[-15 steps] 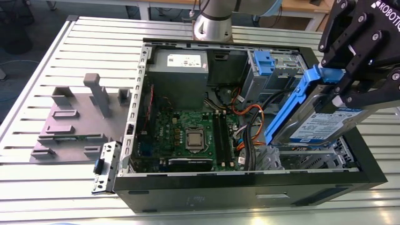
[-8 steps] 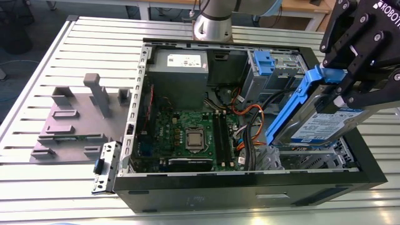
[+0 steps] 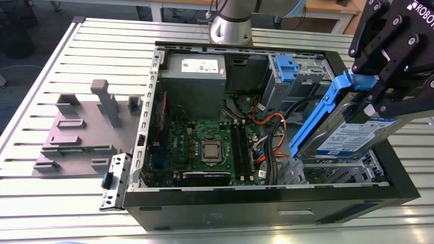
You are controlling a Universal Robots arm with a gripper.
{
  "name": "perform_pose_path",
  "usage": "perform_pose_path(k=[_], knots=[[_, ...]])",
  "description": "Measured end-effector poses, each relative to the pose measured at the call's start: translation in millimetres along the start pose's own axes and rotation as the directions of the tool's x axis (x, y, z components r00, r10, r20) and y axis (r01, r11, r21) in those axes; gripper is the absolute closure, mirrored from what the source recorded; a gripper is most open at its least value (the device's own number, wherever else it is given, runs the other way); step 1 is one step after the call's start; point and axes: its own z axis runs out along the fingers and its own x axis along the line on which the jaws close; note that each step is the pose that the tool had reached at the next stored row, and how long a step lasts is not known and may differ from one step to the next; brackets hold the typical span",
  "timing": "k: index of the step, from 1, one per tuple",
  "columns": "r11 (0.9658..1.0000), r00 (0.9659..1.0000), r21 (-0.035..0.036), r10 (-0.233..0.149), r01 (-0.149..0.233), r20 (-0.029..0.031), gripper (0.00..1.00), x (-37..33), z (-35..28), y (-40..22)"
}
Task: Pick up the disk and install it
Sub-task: 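Pick up the disk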
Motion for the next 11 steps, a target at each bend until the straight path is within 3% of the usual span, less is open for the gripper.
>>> perform_pose_path(k=[2,4,11], knots=[[1.0,1.0,0.0,0.0,0.0,0.0,0.64,0.0,0.1,-0.4],[1.0,1.0,0.0,0.0,0.0,0.0001,0.64,-0.7,1.7,-14.9],[1.0,1.0,0.0,0.0,0.0,0.0001,0.64,-0.9,2.0,-17.2]])
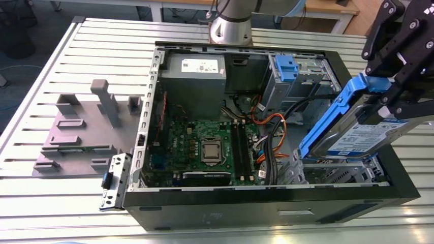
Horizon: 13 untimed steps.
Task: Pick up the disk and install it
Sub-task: 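Pick up the disk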
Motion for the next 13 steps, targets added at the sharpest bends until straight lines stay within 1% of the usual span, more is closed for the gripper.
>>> perform_pose_path(k=[13], knots=[[1.0,1.0,0.0,0.0,0.0,-0.0001,0.64,-0.1,0.5,-3.3]])
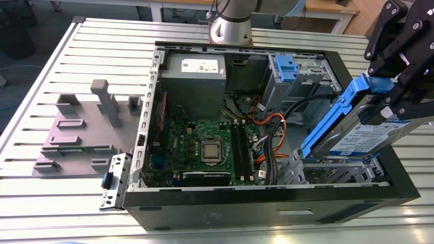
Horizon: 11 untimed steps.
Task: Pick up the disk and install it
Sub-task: 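Pick up the disk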
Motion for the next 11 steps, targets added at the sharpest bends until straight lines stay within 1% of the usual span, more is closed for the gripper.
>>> perform_pose_path(k=[11], knots=[[1.0,1.0,0.0,0.0,0.0,0.0,0.64,-0.2,0.6,-3.0]])
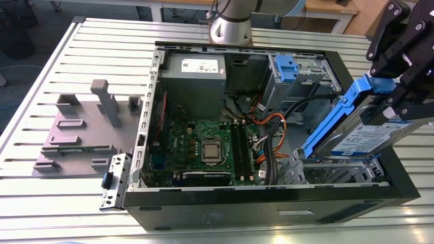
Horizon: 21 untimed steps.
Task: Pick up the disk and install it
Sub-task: 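Pick up the disk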
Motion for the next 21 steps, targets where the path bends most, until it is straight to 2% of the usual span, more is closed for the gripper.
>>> perform_pose_path(k=[5,7,11,13,17,19,21], knots=[[1.0,1.0,0.0,0.0,0.0,0.0,0.64,-0.1,0.2,-1.0],[1.0,1.0,0.0,0.0,0.0,0.0,0.64,-0.4,2.3,-9.0],[1.0,1.0,0.0,0.0,0.0,0.0,0.64,-0.4,2.6,-9.7],[1.0,1.0,0.0,0.0,0.0,0.0,0.64,-0.9,5.0,-19.2],[1.0,1.0,0.0,0.0,0.0,0.0,0.64,-0.9,5.2,-19.8],[1.0,1.0,0.0,0.0,0.0,0.0,0.64,-1.2,7.4,-27.4],[1.0,1.0,0.0,0.0,0.0,0.0001,0.64,-1.2,7.5,-27.6]])
